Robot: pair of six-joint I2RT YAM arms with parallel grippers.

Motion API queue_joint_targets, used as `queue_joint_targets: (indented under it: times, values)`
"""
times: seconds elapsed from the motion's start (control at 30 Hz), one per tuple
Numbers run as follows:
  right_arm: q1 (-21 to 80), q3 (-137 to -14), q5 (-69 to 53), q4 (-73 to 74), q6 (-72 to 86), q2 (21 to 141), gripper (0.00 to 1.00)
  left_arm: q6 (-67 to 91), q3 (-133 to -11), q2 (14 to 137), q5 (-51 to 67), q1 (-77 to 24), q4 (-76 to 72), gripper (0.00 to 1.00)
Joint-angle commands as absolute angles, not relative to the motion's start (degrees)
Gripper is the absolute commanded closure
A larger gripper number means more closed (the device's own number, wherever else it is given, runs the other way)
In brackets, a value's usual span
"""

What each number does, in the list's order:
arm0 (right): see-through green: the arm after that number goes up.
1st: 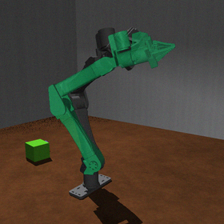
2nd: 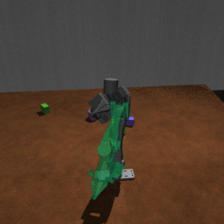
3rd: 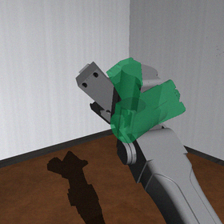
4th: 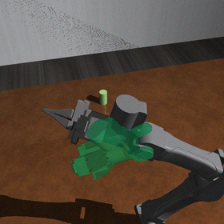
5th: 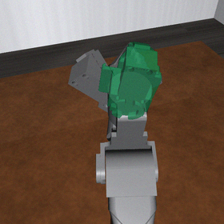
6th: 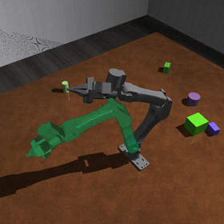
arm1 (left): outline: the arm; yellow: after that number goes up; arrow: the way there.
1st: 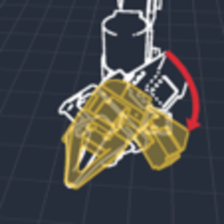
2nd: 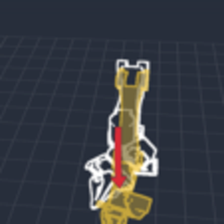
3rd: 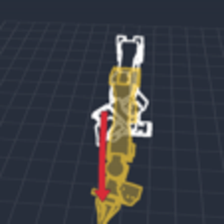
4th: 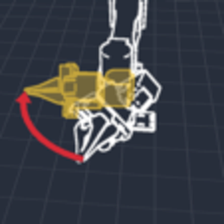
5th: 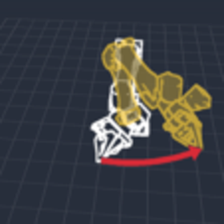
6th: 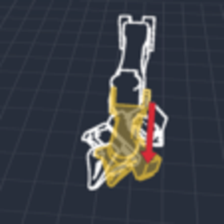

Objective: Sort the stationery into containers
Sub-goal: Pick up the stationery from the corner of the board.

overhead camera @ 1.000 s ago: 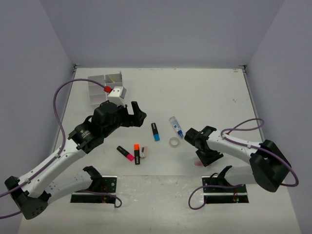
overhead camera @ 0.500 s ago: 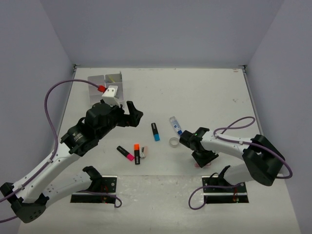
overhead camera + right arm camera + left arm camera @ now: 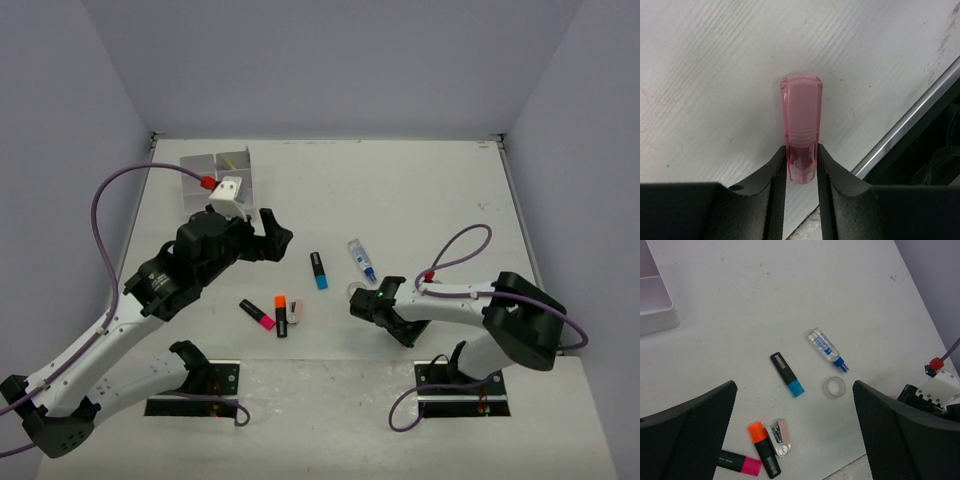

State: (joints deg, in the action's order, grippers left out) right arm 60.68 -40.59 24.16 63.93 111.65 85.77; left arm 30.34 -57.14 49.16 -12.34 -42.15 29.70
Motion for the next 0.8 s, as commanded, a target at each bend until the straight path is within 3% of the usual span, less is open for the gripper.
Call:
queue_joint_targets:
  times: [0.0, 0.23, 0.5, 0.77]
  values:
    - [65.25, -36.92, 25.47, 38.90, 133.80, 92.76, 0.97, 29.84, -58.96, 49.21, -14.68, -42.28, 31.50, 0.00]
    - [68.75, -33.33, 31.82, 23.28, 112.30, 88.47, 1.00, 32.05, -57.39, 49.92, -15.46, -42.29, 31.24, 0.00]
    - [71.30, -33.97, 39.35, 22.27, 87.51, 77.39, 1.00, 33.94, -54.20, 53.71, -10.77, -42.34, 26.62, 0.00]
    - [71.28, -30.25, 37.37, 12.16, 65.58, 66.55, 1.00, 36.74, -50.17, 57.06, -2.92, -42.35, 19.27, 0.00]
